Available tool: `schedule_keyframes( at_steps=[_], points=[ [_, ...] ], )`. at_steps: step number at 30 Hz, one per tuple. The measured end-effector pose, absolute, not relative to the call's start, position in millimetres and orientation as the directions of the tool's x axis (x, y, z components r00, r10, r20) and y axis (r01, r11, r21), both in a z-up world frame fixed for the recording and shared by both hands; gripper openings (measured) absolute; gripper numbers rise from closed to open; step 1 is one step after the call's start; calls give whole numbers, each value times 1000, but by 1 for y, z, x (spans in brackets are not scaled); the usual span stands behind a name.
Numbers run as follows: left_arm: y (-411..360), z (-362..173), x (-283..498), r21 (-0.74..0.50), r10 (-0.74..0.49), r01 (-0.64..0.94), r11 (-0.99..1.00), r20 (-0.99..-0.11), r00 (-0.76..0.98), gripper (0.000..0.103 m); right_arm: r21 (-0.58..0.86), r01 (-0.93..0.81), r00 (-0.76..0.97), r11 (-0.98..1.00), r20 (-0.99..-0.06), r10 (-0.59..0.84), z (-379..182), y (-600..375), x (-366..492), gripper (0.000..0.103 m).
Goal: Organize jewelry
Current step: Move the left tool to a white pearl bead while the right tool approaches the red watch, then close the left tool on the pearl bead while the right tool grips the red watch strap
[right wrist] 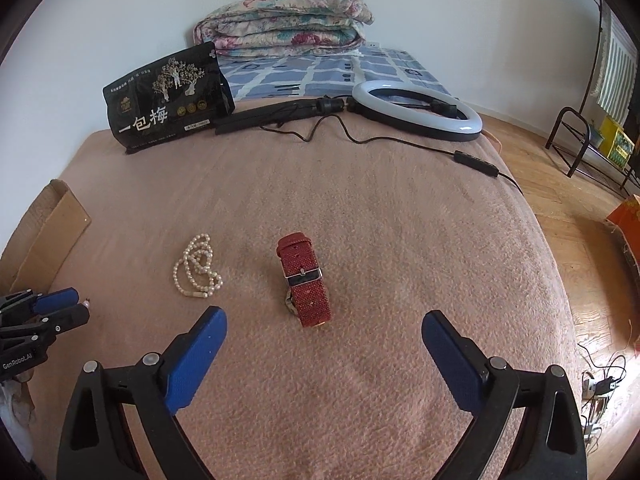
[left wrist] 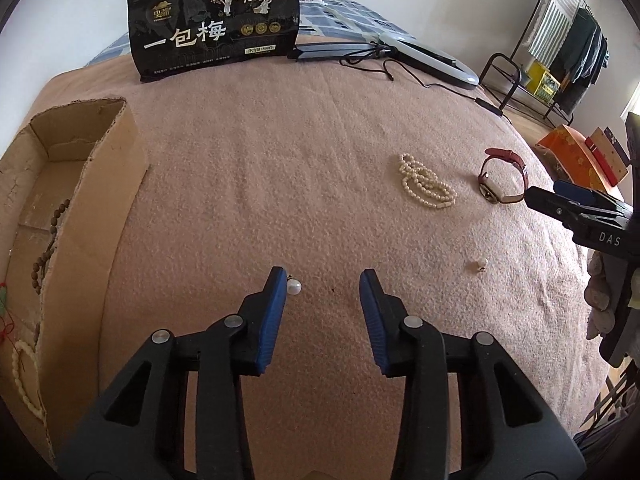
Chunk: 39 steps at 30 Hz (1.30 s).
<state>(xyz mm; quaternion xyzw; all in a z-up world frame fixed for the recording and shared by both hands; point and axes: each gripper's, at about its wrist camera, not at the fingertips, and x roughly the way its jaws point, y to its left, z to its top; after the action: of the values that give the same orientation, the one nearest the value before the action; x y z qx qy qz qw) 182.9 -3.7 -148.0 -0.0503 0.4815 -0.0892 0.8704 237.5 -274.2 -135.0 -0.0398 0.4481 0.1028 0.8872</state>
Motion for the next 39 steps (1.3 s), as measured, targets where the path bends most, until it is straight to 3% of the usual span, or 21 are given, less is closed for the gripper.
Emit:
schedule_keyframes(
  at_steps=[9, 10, 18, 22, 33, 34, 35, 36, 39],
  points=[
    [2, -156, 187, -136, -161, 87, 987, -840, 519, 38, -14, -249, 571, 968, -809, 135, -147, -268, 246, 96],
    [3, -157, 187, -135, -159, 84, 987, -840, 518, 33, -15, -250, 570, 968, -810, 135, -148, -268, 248, 95],
    [1, -160, 188, -124, -155, 93, 988, -844, 513, 25, -31, -263, 571, 964, -811, 130, -153, -265, 253, 93],
    [-1, -162, 188, -115, -148, 96, 989, -847, 511, 19, -37, -277, 561, 960, -817, 131, -156, -263, 256, 83],
    [-3, -162, 189, -120, -155, 101, 988, -848, 506, 9, -50, -283, 546, 958, -829, 118, -164, -266, 261, 72],
    [-3, -162, 189, -121, -156, 102, 987, -848, 506, 9, -51, -281, 543, 958, -832, 115, -165, -267, 262, 68],
    [-3, -162, 189, -121, -156, 101, 987, -848, 506, 8, -41, -283, 536, 958, -836, 122, -167, -268, 263, 55],
    [-4, -162, 189, -120, -155, 101, 988, -848, 507, 8, -18, -289, 523, 957, -840, 142, -168, -269, 264, 50],
    [-3, -162, 189, -121, -155, 100, 988, -848, 506, 7, 30, -290, 514, 957, -838, 182, -168, -273, 265, 40]
  ],
)
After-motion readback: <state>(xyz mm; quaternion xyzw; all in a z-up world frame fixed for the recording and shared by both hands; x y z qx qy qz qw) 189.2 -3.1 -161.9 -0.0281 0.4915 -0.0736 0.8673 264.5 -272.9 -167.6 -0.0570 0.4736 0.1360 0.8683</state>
